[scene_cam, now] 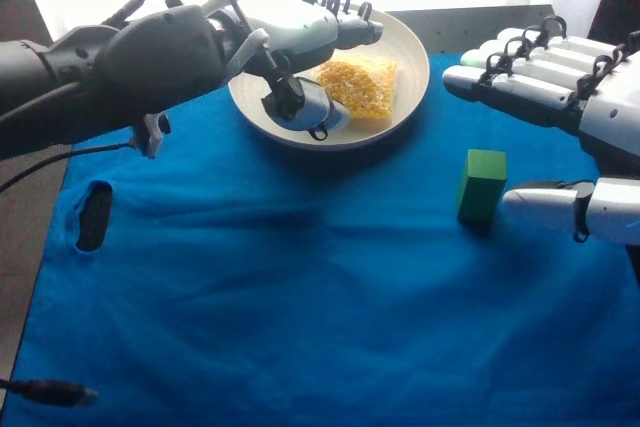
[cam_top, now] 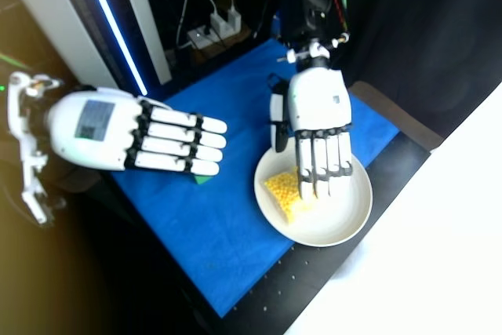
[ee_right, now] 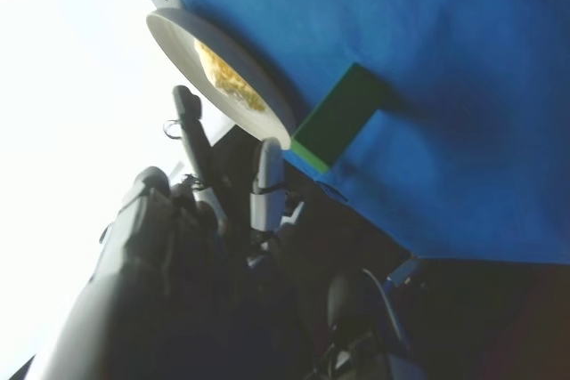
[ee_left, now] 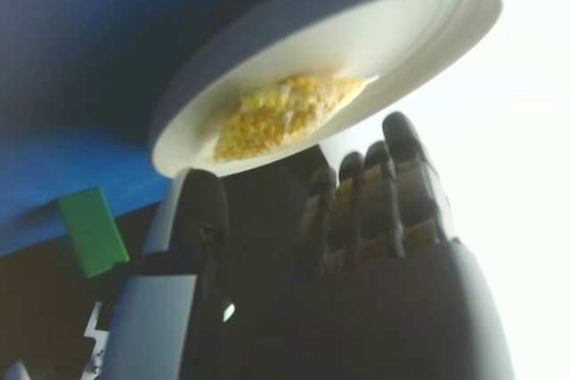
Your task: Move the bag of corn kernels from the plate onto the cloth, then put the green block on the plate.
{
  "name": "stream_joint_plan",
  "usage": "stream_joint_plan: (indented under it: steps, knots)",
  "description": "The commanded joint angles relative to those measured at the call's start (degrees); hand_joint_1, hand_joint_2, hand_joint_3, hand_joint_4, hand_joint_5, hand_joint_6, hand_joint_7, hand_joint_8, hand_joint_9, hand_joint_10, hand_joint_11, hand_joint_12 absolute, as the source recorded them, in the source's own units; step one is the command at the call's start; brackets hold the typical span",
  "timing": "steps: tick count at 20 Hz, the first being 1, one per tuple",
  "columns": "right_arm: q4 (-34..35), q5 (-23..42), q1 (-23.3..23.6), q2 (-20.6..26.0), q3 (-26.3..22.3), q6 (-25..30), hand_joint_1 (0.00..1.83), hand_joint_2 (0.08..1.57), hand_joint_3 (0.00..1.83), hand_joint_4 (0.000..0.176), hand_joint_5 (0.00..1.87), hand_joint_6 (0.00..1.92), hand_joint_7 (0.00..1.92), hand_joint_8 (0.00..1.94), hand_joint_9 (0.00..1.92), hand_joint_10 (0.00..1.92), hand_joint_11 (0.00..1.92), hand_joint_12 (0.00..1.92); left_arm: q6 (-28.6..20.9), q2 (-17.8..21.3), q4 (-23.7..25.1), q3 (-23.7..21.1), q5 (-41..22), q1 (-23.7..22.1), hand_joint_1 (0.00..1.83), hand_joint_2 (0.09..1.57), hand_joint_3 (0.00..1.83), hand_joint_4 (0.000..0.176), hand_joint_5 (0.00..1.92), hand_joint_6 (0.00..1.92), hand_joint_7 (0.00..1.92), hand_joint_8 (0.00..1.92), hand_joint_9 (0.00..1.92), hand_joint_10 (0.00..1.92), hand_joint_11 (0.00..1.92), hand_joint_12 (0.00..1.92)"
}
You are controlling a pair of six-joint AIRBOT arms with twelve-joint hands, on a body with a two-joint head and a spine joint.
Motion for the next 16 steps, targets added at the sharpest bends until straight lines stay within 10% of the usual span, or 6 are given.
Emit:
stream_joint_plan:
  steps: [1,4,7,9,11,16]
  knots:
    - [0.9,6.8,0.4,-0.1,0.2,-0.1,0.26,1.35,0.01,0.000,0.00,0.00,0.00,0.00,0.00,0.00,0.00,0.00,0.0,-0.5,-0.4,0.8,-4.7,-1.0,0.71,1.29,0.00,0.023,0.10,0.00,0.09,0.00,0.09,0.01,0.00,0.65]
    - [0.5,6.8,0.4,-0.2,0.2,-0.1,0.29,1.34,0.00,0.000,0.00,0.00,0.00,0.00,0.00,0.00,0.00,0.00,0.0,-2.7,-3.5,4.2,-3.4,-0.6,0.76,1.26,0.00,0.051,0.14,0.01,0.12,0.00,0.14,0.02,0.00,0.80]
    - [0.4,6.8,0.4,-0.2,0.2,0.0,0.20,1.36,0.01,0.000,0.00,0.00,0.00,0.00,0.00,0.00,0.00,0.00,0.0,-3.6,-5.5,5.7,-2.6,0.5,0.89,1.23,0.00,0.030,0.14,0.00,0.11,0.01,0.12,0.01,0.00,0.57]
    - [0.4,6.8,0.4,-0.2,0.1,0.0,0.19,1.36,0.01,0.000,0.00,0.00,0.00,0.00,0.00,0.00,0.00,0.00,0.0,-3.6,-6.1,5.8,-2.4,0.9,1.00,1.18,0.00,0.021,0.29,0.03,0.31,0.02,0.32,0.05,0.00,1.18]
    - [0.4,6.8,0.3,-0.2,0.2,0.1,0.24,1.36,0.00,0.004,0.00,0.00,0.00,0.00,0.00,0.00,0.00,0.00,0.0,-3.9,-6.7,6.4,-1.9,1.3,1.13,1.15,0.00,0.000,0.52,0.04,0.49,0.03,0.49,0.14,0.01,1.40]
    - [0.4,6.8,0.2,-0.2,0.2,0.1,0.18,1.38,0.01,0.000,0.00,0.00,0.00,0.00,0.00,0.00,0.00,0.00,0.0,-4.1,-7.8,7.1,-1.6,1.8,1.11,1.19,0.00,0.000,0.65,0.04,0.50,0.00,0.39,0.62,0.22,1.43]
